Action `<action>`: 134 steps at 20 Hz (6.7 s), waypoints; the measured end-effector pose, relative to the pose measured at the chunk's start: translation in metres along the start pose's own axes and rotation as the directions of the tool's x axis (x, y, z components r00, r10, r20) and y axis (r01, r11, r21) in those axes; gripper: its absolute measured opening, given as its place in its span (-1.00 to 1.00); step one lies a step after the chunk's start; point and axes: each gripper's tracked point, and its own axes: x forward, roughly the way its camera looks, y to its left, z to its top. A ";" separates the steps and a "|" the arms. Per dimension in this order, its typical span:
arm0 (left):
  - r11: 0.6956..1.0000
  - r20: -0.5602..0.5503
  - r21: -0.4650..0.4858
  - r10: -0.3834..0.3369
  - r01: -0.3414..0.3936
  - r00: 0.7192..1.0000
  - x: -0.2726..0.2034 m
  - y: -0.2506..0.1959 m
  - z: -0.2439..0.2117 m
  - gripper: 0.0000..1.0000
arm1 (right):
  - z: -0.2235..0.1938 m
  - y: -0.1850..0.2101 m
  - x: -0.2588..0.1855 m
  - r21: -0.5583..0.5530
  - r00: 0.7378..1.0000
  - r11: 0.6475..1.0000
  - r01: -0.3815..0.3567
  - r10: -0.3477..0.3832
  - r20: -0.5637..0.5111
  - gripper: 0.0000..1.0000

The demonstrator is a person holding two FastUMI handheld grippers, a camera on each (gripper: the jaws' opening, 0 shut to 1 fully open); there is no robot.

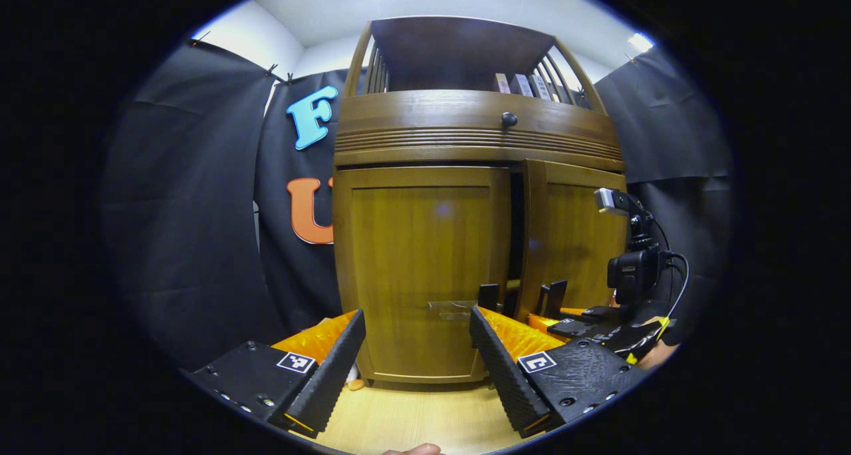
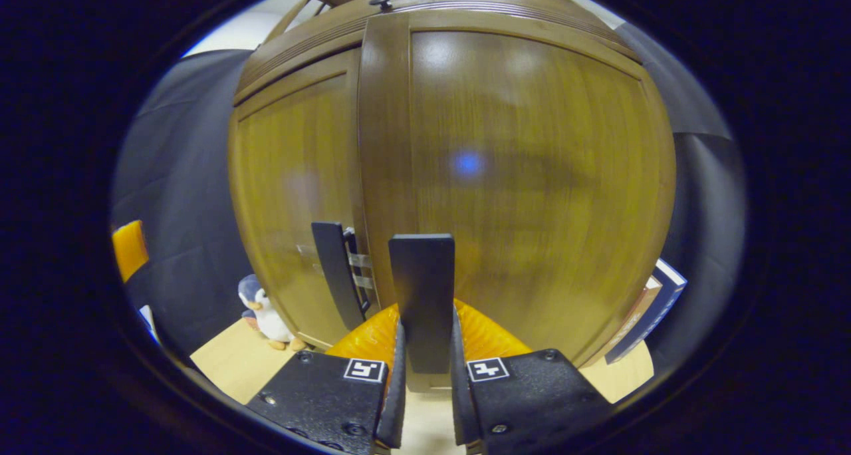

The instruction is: Open the right door of the double-door shoe cabinet with the right hand, and open the left door with the left hand.

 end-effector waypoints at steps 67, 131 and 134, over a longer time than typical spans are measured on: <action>0.999 -0.182 -0.016 -0.053 0.051 0.982 0.147 -0.080 -0.079 0.80 | -0.036 -0.211 -0.276 0.172 0.913 0.905 0.388 -0.403 0.059 -0.75; 1.000 -0.197 0.001 -0.009 0.009 0.980 0.028 -0.023 -0.094 -0.46 | -0.034 -0.124 -0.218 -0.029 0.996 0.996 0.080 -0.079 0.027 0.43; 1.000 -0.196 0.002 0.016 -0.016 0.980 0.022 -0.015 -0.096 -0.46 | -0.024 -0.130 -0.216 -0.022 0.991 0.993 0.115 -0.114 0.072 0.41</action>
